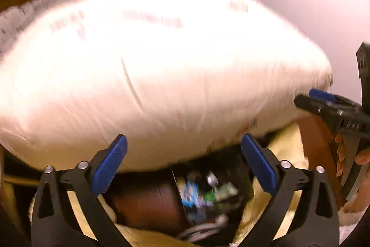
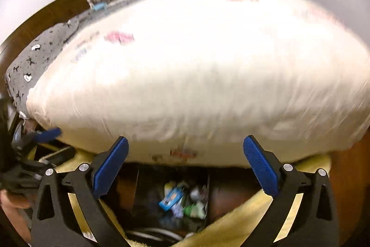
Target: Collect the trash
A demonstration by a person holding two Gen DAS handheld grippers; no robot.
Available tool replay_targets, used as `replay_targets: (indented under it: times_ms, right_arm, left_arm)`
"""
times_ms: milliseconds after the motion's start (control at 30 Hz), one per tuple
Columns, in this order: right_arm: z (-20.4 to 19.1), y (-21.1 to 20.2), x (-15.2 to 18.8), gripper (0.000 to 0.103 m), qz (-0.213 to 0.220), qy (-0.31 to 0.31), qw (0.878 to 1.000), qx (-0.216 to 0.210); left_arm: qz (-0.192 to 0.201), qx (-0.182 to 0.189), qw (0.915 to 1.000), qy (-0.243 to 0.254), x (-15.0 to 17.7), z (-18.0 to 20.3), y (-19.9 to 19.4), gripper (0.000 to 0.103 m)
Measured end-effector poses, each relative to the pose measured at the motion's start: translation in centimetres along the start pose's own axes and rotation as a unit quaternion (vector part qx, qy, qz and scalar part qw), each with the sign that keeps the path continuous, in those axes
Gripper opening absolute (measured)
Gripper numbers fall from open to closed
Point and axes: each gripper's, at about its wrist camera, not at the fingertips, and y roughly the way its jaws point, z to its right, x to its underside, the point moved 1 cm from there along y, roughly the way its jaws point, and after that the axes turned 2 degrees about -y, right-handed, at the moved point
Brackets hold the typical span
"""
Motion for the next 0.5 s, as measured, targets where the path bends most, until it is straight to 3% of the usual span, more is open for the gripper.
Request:
replay_targets:
  times_ms: [200, 500]
  right_arm:
    - [-0.4, -5.9, -3.7, 0.100, 0.094, -0.028, 0.994, 0.048]
    - [-1.1, -11.8, -6.5, 0.100, 0.177, -0.017, 0.977, 0.115]
  left_arm:
    - [0.109, -0.048, 0.9929, -0.003, -3.8, 1.0, -6.6, 0.095]
    - [0.174, -0.107, 0.9788, -0.009, -6.0, 1.3, -12.0, 0.095]
